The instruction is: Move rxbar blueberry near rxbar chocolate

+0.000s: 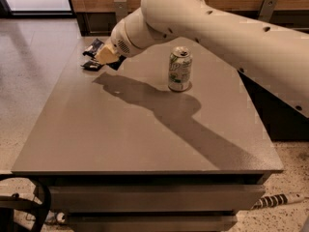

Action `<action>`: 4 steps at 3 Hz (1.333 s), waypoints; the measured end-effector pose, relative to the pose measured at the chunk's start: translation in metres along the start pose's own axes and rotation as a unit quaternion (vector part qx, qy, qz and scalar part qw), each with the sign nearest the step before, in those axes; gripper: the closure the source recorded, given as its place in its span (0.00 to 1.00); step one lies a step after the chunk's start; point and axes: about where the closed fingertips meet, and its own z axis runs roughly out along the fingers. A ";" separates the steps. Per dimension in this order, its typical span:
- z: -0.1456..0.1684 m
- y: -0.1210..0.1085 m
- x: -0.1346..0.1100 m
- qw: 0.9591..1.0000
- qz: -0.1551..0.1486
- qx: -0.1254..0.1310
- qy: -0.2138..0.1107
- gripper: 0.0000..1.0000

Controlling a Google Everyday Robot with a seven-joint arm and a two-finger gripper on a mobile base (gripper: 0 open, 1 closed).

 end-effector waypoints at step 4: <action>0.024 -0.024 0.086 0.995 0.073 0.016 0.067 0.49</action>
Offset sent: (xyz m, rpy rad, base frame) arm 0.0391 -0.0909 -0.1050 -0.0649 0.1939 -0.2287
